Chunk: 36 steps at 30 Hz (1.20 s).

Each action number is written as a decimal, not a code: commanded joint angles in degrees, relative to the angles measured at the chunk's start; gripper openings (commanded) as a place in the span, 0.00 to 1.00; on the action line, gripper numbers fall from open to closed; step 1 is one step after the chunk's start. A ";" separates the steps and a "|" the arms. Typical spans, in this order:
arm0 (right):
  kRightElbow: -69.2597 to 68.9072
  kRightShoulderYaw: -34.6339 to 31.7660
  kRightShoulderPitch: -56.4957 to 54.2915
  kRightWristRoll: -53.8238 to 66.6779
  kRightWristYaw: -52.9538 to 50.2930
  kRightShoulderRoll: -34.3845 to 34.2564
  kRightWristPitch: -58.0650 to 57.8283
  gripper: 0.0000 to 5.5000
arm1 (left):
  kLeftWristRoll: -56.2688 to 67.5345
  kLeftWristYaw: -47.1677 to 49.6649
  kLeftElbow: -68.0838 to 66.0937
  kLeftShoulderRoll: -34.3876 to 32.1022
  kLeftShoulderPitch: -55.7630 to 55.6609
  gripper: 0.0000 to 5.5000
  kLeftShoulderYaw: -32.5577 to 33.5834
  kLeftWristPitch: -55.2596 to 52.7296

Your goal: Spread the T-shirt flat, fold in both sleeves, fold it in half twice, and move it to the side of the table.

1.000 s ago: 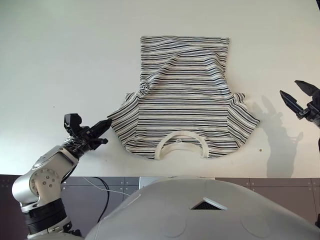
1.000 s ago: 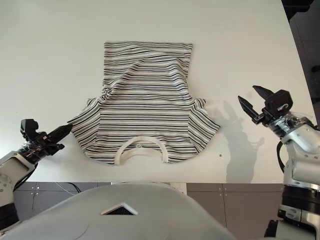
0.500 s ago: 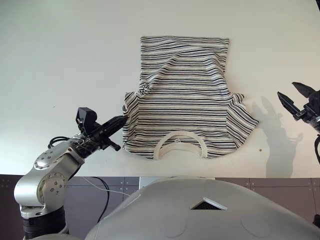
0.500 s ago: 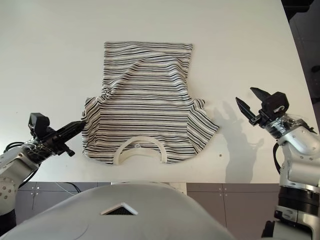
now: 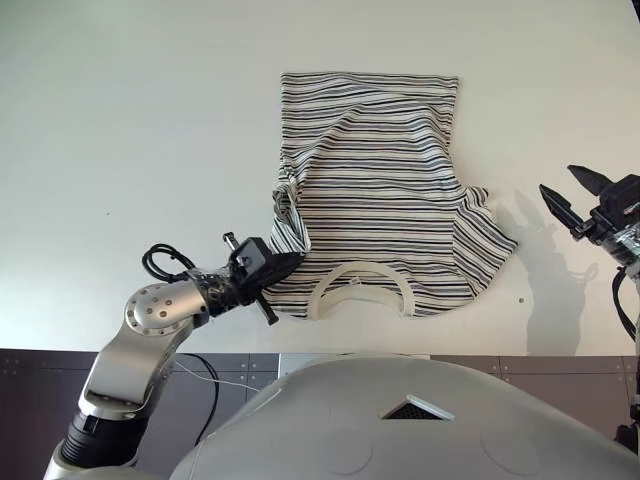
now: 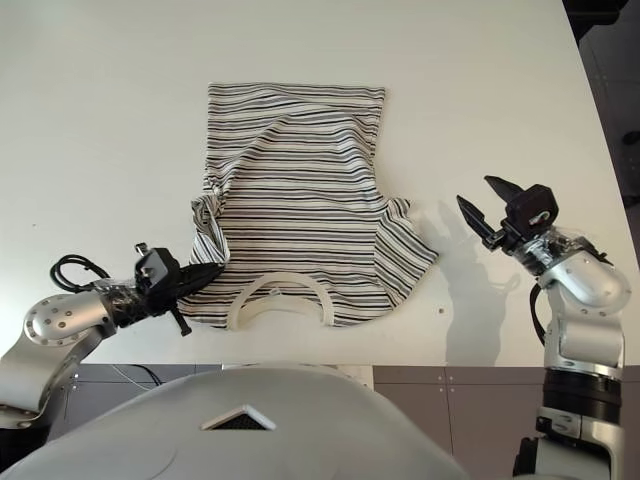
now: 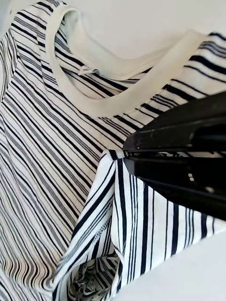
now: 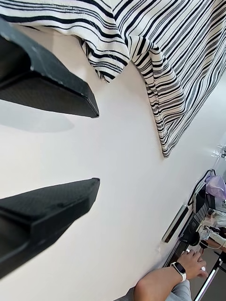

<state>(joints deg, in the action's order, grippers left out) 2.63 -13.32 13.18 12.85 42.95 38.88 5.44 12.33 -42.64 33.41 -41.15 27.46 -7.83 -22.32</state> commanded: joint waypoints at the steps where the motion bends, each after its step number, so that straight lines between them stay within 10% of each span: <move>1: 0.43 0.97 -2.08 -0.82 0.12 -0.09 0.06 0.43 | -2.74 -1.99 -2.44 -1.36 -2.31 0.02 -2.85 2.57; 16: -9.35 0.49 9.19 4.57 2.65 -0.88 -5.79 0.43 | 17.46 -0.80 -2.30 0.04 -10.51 0.21 12.15 -8.45; 36: -5.91 3.81 6.08 2.59 4.37 -1.46 -6.11 0.43 | -12.13 2.08 -34.46 8.27 -28.22 0.21 -8.73 10.68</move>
<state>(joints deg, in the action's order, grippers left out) -3.72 -9.87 19.24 15.96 47.28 37.86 -1.26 3.12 -41.95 2.96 -33.72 0.08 -15.39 -12.26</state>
